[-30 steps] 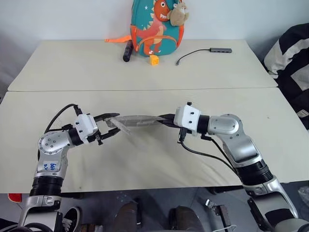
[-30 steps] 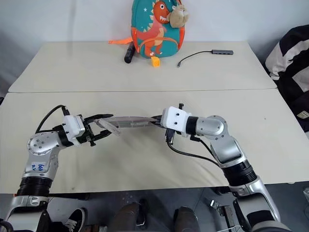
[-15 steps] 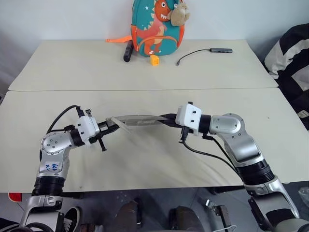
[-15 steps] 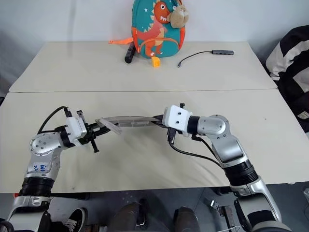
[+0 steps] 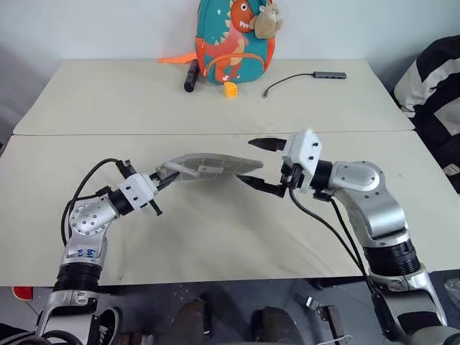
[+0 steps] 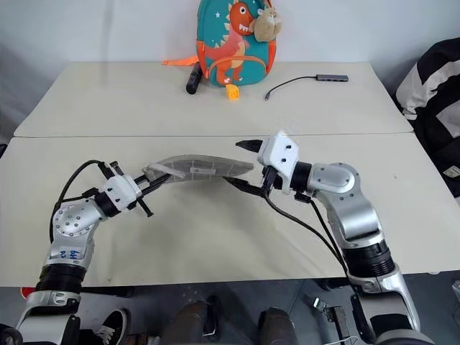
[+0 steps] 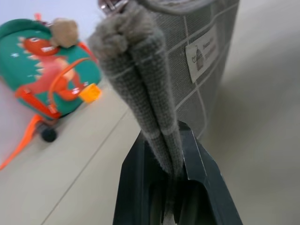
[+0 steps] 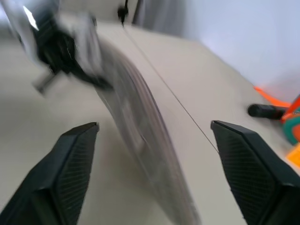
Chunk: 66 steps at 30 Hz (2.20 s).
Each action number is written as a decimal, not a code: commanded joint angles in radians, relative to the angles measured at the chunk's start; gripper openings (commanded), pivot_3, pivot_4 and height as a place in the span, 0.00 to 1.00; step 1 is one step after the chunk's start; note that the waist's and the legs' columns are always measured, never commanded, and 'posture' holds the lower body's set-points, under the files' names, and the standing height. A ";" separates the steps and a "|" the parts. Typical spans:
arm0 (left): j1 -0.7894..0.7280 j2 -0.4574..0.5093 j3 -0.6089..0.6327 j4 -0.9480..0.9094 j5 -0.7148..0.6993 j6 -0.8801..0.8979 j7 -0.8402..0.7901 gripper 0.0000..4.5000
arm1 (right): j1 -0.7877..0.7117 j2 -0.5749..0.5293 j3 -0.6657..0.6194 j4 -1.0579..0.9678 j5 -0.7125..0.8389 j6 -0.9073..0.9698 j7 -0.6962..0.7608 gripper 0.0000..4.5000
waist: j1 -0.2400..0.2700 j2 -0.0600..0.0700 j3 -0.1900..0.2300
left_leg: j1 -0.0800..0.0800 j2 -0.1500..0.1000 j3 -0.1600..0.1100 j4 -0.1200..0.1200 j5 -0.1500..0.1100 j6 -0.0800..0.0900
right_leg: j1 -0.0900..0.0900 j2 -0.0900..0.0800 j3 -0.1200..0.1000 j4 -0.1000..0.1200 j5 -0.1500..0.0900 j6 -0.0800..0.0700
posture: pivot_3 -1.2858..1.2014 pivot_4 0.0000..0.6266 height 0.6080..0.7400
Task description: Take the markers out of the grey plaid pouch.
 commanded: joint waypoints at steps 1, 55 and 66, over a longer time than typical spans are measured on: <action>0.018 -0.026 -0.045 -0.070 0.059 -0.023 0.058 0.00 | 0.037 0.007 -0.003 -0.147 0.149 0.188 -0.030 0.88 | 0.001 0.000 0.000 | 0.000 0.000 0.000 0.000 0.000 0.000 | 0.000 0.000 0.000 0.000 0.000 0.000 | 0.52 0.24 1.00; 0.085 0.037 -0.049 -0.124 -0.168 0.007 -0.118 0.00 | 0.136 -0.294 -0.056 0.115 -0.049 0.013 0.066 0.01 | 0.020 0.000 0.000 | 0.000 0.000 0.001 0.000 -0.001 0.001 | 0.000 -0.001 0.000 -0.004 0.000 0.000 | 0.52 0.24 1.00; 0.093 0.014 -0.055 -0.150 -0.207 0.060 -0.132 0.00 | 0.119 -0.250 -0.096 0.062 0.080 0.087 0.084 0.29 | 0.022 0.000 0.000 | 0.000 0.000 0.001 0.000 -0.001 0.001 | 0.001 -0.001 0.000 -0.005 0.000 0.000 | 0.52 0.24 1.00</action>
